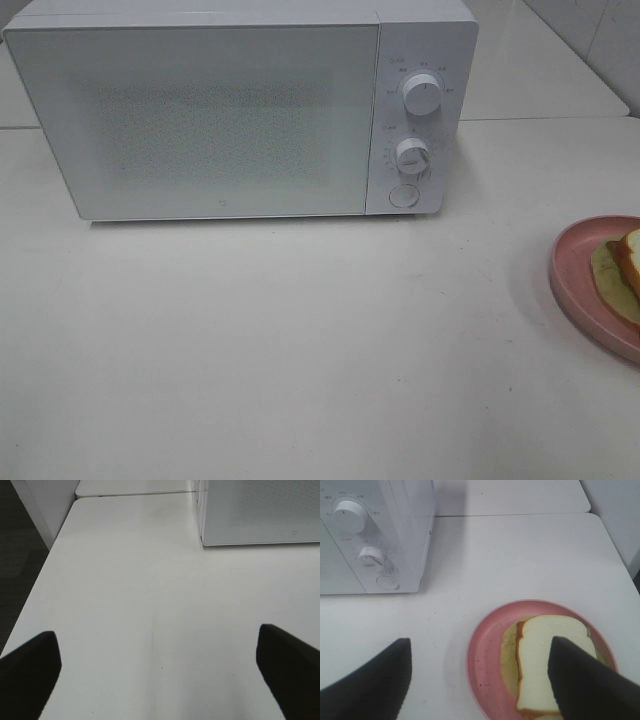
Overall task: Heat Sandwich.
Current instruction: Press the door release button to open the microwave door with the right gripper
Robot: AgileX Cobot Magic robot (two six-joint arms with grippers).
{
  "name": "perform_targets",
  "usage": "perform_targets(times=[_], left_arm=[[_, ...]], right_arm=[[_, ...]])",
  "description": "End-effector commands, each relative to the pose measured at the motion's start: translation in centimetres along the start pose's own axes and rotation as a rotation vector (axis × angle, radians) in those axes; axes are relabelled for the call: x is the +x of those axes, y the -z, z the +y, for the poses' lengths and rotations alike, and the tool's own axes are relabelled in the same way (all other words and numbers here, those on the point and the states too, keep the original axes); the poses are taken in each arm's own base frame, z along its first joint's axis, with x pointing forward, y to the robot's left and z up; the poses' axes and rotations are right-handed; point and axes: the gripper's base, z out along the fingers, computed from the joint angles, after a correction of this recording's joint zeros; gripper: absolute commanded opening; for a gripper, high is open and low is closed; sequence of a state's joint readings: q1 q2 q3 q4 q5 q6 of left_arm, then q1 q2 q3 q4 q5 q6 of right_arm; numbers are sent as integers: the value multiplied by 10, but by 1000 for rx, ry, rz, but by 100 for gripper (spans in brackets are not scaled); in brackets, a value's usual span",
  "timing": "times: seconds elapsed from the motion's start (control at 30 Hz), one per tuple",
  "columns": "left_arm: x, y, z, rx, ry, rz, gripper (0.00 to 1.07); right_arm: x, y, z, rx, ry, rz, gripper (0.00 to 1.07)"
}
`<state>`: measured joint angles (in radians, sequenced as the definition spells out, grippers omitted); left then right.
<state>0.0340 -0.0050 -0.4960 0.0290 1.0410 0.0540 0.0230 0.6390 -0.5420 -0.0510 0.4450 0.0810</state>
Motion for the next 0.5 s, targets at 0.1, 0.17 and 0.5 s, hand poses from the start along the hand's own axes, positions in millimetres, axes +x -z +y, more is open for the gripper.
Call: perform_targets(times=[0.1,0.17,0.5], left_arm=[[2,3,0,-4,8,-30,100],[2,3,0,-4,8,-30,100],[2,3,0,-4,8,-30,100]], right_arm=[[-10,-19,1,-5,3,-28,75],[-12,-27,2,-7,3,-30,75],[-17,-64,4,-15,6,-33,77]])
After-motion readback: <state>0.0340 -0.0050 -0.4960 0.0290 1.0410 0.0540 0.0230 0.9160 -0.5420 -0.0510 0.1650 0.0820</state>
